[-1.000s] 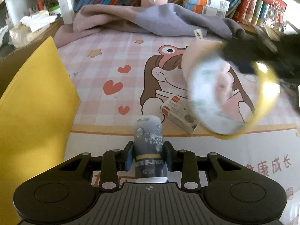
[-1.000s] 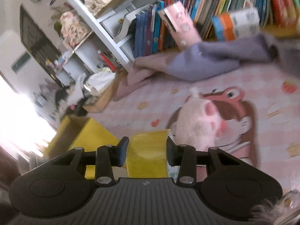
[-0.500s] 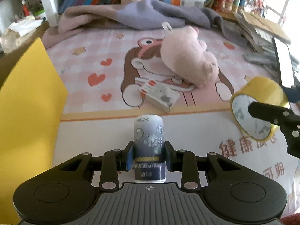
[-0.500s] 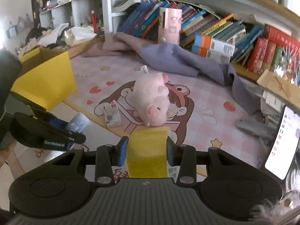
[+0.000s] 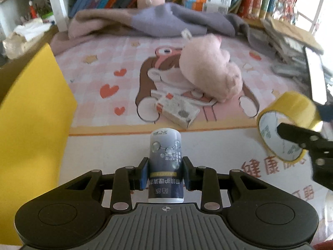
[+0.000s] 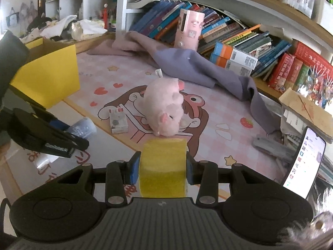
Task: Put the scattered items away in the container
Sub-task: 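Carry the white bottle and yellow tape roll in both tools over the yellow box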
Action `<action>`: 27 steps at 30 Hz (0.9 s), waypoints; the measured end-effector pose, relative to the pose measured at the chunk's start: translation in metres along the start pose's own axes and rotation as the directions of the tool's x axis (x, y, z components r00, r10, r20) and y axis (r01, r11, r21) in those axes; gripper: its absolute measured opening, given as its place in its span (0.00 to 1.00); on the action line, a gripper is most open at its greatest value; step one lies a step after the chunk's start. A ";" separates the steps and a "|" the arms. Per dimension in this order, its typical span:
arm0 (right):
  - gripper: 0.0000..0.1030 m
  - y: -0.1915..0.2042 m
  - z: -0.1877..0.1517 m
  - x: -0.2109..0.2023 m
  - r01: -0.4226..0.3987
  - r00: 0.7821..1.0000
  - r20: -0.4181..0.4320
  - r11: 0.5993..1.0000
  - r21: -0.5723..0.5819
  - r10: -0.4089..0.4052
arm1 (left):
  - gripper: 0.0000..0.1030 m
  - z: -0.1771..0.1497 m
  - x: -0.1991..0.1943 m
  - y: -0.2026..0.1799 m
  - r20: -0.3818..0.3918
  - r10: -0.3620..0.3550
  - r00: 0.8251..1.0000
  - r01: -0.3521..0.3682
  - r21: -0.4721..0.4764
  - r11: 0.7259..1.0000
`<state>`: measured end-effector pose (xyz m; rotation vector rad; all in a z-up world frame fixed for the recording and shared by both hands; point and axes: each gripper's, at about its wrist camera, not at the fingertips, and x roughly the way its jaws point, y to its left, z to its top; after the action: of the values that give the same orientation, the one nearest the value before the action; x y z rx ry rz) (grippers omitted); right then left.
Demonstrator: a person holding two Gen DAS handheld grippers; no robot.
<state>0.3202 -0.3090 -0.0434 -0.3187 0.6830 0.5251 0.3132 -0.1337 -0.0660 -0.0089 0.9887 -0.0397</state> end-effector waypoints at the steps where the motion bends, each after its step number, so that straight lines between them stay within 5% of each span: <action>1: 0.37 -0.001 0.001 -0.001 -0.002 1.000 0.007 1.000 0.007 0.002 | 0.30 0.001 -0.007 0.000 0.013 -0.003 1.000 0.003 0.000 1.000; 14: 0.37 -0.001 0.007 -0.030 -0.038 0.998 0.043 0.997 0.066 0.035 | 0.30 -0.004 -0.077 0.015 0.069 -0.124 0.990 0.129 -0.076 0.989; 20: 0.37 0.000 0.006 -0.041 -0.090 0.996 -0.006 0.979 0.185 0.093 | 0.30 -0.011 -0.091 0.018 0.087 -0.156 0.984 0.160 -0.041 0.986; 27: 0.38 0.027 0.008 -0.065 -0.061 0.998 0.019 0.980 0.191 0.058 | 0.30 -0.025 -0.103 0.024 0.103 -0.194 0.976 0.192 0.029 0.981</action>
<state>0.2671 -0.3062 0.0033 -0.1145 0.7263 0.5136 0.2367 -0.1058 0.0060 -0.0893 0.8794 -0.2245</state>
